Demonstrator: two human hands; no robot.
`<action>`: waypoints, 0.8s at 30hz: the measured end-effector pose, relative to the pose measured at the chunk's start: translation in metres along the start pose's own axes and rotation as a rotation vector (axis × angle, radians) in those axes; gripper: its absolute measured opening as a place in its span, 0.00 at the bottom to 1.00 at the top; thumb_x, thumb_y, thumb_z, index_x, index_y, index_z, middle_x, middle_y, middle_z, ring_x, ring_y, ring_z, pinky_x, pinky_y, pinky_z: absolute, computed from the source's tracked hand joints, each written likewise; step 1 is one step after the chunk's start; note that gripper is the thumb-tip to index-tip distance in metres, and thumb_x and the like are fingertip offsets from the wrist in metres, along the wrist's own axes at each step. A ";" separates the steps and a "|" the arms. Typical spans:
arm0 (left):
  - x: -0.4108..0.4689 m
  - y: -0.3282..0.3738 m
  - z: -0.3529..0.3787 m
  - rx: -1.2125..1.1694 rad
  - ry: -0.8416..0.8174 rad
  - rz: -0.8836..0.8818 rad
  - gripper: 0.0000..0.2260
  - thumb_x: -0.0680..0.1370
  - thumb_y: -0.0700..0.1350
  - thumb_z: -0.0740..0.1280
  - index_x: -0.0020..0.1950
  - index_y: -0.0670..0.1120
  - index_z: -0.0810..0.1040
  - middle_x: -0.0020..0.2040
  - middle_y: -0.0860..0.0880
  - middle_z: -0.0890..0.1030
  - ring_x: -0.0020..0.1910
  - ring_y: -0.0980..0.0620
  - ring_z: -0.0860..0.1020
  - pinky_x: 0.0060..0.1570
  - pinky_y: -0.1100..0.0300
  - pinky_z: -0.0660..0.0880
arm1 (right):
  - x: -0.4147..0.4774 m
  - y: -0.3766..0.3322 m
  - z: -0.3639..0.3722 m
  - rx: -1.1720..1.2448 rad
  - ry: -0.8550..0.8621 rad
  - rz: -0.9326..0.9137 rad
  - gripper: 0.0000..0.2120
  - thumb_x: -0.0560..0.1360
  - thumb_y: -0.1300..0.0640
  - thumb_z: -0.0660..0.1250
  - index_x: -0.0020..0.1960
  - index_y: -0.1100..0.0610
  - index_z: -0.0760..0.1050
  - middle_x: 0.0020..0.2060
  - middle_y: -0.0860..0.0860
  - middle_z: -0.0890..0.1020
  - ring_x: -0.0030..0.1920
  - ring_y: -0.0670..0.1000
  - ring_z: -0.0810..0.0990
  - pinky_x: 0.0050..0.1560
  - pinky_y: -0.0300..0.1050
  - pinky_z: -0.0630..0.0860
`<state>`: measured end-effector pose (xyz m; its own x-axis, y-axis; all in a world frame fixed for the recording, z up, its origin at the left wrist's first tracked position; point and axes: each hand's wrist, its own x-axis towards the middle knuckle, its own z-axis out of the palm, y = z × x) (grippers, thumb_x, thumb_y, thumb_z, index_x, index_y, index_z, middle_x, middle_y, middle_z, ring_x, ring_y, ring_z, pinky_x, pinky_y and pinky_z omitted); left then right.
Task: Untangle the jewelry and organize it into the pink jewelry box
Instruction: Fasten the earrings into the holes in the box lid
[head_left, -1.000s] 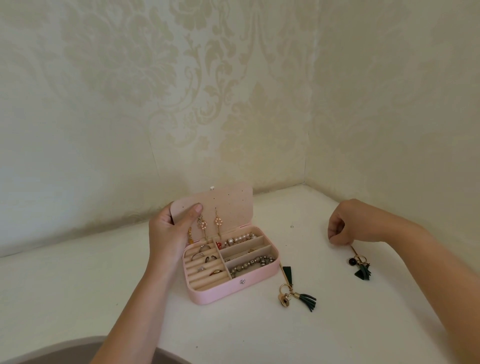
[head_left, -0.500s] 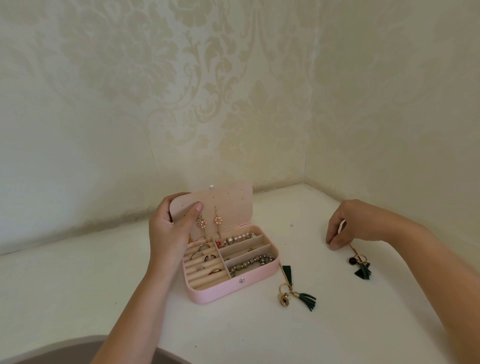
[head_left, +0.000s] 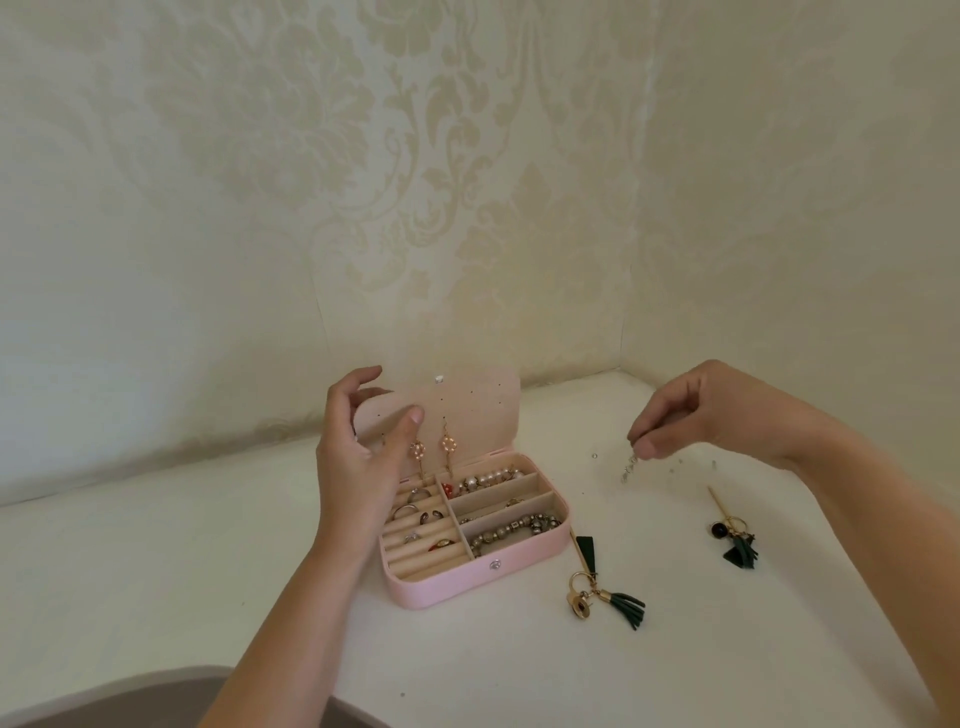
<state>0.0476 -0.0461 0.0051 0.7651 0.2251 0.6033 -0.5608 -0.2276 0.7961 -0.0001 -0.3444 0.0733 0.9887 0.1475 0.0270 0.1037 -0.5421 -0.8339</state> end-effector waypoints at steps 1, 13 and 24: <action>0.000 0.000 0.000 0.011 -0.003 0.025 0.18 0.73 0.38 0.71 0.59 0.51 0.72 0.52 0.60 0.77 0.53 0.66 0.74 0.52 0.74 0.69 | 0.002 -0.006 0.003 0.042 -0.014 -0.026 0.06 0.64 0.68 0.76 0.38 0.59 0.84 0.36 0.56 0.85 0.37 0.48 0.83 0.39 0.33 0.76; 0.000 0.000 0.002 0.074 0.014 0.127 0.12 0.74 0.33 0.69 0.51 0.47 0.75 0.52 0.52 0.77 0.54 0.62 0.74 0.49 0.76 0.67 | 0.070 -0.098 0.055 -0.044 -0.217 -0.359 0.07 0.65 0.67 0.76 0.42 0.61 0.83 0.34 0.53 0.85 0.35 0.44 0.81 0.41 0.31 0.75; 0.006 -0.005 0.004 0.081 -0.021 0.169 0.11 0.72 0.30 0.69 0.46 0.45 0.83 0.51 0.46 0.77 0.57 0.59 0.75 0.51 0.71 0.72 | 0.096 -0.098 0.092 -0.248 -0.222 -0.500 0.06 0.65 0.64 0.76 0.40 0.55 0.84 0.30 0.47 0.83 0.30 0.38 0.77 0.34 0.28 0.69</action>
<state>0.0563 -0.0474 0.0046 0.6690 0.1575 0.7263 -0.6553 -0.3361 0.6765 0.0748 -0.2009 0.1069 0.7699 0.5894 0.2447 0.5991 -0.5353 -0.5954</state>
